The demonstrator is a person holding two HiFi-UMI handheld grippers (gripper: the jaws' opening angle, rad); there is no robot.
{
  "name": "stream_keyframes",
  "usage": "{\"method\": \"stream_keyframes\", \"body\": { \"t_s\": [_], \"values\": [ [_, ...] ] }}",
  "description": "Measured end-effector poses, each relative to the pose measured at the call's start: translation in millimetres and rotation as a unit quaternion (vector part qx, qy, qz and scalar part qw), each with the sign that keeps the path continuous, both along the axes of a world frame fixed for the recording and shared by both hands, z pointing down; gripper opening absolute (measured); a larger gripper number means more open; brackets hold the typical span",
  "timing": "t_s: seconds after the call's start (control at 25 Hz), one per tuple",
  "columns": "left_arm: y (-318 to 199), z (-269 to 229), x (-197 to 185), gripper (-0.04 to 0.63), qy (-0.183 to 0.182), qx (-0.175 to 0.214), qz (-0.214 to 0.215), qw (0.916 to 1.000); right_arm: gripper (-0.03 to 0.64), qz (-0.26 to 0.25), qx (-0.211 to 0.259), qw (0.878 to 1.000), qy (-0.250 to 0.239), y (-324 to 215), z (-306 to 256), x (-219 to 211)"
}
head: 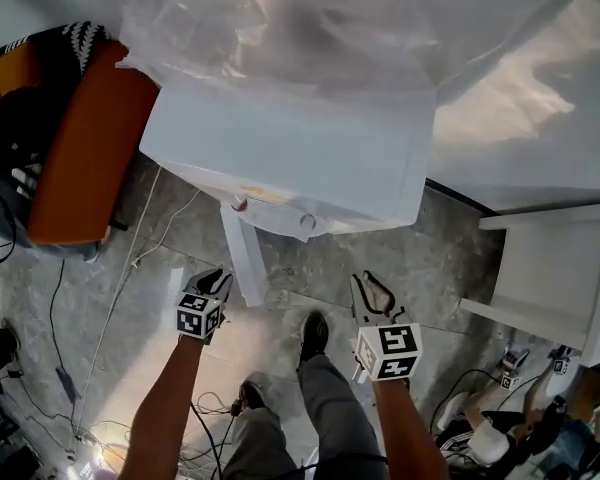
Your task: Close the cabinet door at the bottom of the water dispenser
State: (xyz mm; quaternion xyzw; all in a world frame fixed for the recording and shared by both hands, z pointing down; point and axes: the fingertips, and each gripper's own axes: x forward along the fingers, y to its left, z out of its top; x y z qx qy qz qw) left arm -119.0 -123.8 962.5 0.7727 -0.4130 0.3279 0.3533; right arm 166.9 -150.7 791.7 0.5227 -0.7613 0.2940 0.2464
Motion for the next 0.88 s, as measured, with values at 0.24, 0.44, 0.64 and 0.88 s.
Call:
{"method": "stream_keyframes", "body": {
  "t_s": [0.24, 0.44, 0.64, 0.88],
  "values": [
    [5.7, 25.5, 7.7, 0.067, -0.006, -0.003, 0.010, 0.9999, 0.100, 0.009, -0.008, 1.000, 0.003, 6.2, 21.9, 11.3],
    [-2.6, 32.8, 13.5, 0.025, -0.001, -0.004, -0.002, 1.0000, 0.098, 0.017, -0.020, 1.000, 0.008, 3.9, 30.1, 16.7],
    [-9.1, 31.4, 39.7, 0.023, 0.014, 0.003, 0.014, 0.9998, 0.098, 0.028, -0.025, 0.999, 0.011, 9.4, 33.9, 29.7],
    [-24.5, 33.0, 74.3, 0.023, 0.031, 0.009, 0.022, 0.9992, 0.097, 0.040, -0.024, 0.999, 0.013, 5.5, 35.0, 46.4]
  ]
}}
